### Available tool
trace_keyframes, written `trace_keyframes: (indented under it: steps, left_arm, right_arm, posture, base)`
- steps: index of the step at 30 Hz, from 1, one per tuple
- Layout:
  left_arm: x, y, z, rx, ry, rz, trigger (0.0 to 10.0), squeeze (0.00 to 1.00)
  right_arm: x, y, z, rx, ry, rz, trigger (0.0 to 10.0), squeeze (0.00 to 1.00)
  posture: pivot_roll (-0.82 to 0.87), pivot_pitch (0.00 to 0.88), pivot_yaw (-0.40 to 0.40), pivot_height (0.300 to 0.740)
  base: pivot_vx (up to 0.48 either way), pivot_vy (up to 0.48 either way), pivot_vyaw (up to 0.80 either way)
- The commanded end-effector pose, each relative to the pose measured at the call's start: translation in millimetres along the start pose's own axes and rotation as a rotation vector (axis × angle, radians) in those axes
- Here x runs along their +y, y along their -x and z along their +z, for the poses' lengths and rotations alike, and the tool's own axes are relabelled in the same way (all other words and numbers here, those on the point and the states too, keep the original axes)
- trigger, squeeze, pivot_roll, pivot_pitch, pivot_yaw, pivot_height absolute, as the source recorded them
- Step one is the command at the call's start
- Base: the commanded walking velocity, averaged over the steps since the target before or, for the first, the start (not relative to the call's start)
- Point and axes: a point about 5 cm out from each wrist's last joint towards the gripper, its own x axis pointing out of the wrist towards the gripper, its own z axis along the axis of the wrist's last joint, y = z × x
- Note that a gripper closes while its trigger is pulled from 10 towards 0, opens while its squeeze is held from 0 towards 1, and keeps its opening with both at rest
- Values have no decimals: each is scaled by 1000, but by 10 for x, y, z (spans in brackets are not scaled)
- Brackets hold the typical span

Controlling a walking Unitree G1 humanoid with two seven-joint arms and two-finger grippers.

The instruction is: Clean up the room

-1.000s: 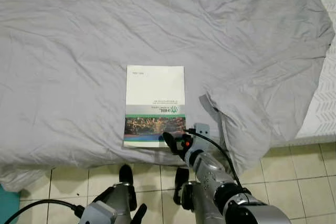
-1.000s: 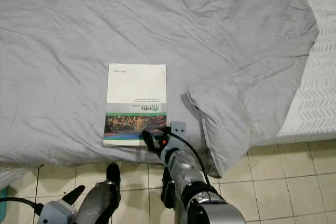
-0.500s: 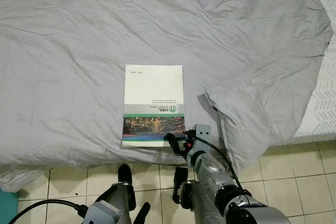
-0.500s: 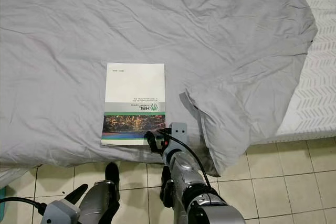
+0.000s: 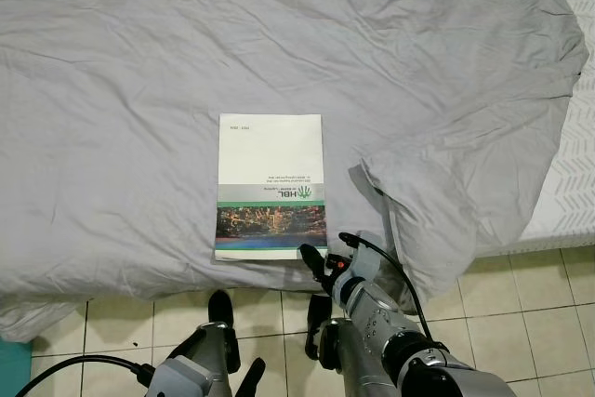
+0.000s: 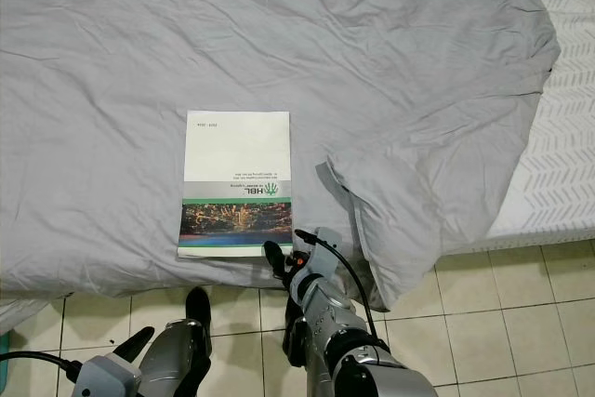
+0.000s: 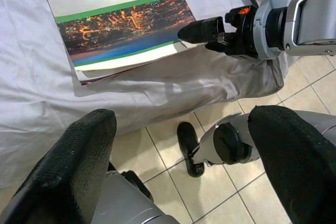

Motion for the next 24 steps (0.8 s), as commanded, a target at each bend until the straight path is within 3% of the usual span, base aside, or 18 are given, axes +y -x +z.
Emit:
trace_keyframes:
  steps: [1,12,24]
  left_arm:
    - [-63,74,-81,57,21,-12,10000,0]
    - [-71,87,-77,59,18,-3,10000,0]
    - [-87,76,-120,68,22,2,10000,0]
  right_arm:
    - [90,25,-287,78,-85,9,0,0]
    - [141,-5,-226,59,-84,26,0,0]
    - [147,-14,-210,45,-171,19,0,0]
  posture:
    - [273,689,-95,740]
    - [277,688,-101,740]
    - [264,684,-112,740]
  base:
    - [0,0,0]
    - [0,0,0]
    - [0,0,0]
